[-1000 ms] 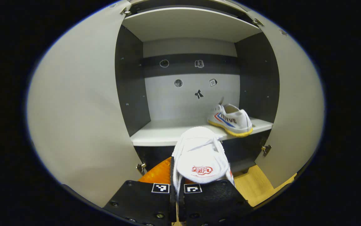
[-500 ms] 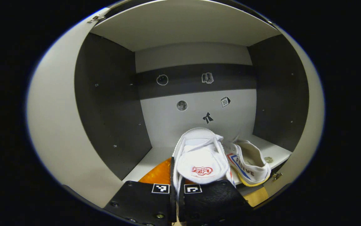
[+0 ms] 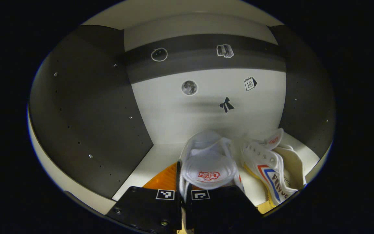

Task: Grab one shoe with the right hand and put it into the shoe cabinet, grab the other shoe with the left hand and put it into the shoe cabinet; then close the right door with the right hand and the left door with the left hand.

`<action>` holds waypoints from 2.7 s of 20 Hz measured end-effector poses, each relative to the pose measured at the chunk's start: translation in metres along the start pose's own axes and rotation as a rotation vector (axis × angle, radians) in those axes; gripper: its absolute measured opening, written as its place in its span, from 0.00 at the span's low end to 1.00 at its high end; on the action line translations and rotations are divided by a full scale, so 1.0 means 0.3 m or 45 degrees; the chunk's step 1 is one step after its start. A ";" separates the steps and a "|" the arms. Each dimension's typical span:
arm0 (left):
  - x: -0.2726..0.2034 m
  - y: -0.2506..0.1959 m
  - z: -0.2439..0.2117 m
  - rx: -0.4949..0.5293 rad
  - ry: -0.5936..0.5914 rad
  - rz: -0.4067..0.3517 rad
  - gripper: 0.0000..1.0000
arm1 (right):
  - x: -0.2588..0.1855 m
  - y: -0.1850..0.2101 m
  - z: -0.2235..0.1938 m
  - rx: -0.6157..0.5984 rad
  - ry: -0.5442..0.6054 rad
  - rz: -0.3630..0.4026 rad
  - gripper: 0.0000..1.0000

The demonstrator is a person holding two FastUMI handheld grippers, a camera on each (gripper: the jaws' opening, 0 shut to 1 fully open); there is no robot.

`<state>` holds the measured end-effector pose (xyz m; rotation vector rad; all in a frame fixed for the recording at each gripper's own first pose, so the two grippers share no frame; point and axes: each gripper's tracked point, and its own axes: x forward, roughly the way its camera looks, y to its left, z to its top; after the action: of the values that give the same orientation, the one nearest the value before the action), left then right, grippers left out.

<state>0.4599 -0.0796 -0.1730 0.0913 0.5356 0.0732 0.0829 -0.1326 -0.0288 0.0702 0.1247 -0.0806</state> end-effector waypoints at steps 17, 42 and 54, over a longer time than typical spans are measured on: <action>-0.353 0.113 0.085 0.034 -0.282 0.012 0.97 | -0.048 0.010 0.016 0.001 -0.044 0.028 1.00; -1.419 0.064 -0.378 -0.159 -0.543 -0.034 0.96 | 0.276 -0.375 0.056 0.035 -0.047 -0.091 0.96; -1.400 0.106 -0.379 -0.176 -0.527 -0.011 0.96 | 0.262 -0.110 0.043 0.000 -0.010 0.102 0.95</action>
<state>0.0402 -0.0794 -0.0545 -0.0317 0.1169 0.0800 0.1593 -0.1723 -0.0282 0.0746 0.1137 -0.0009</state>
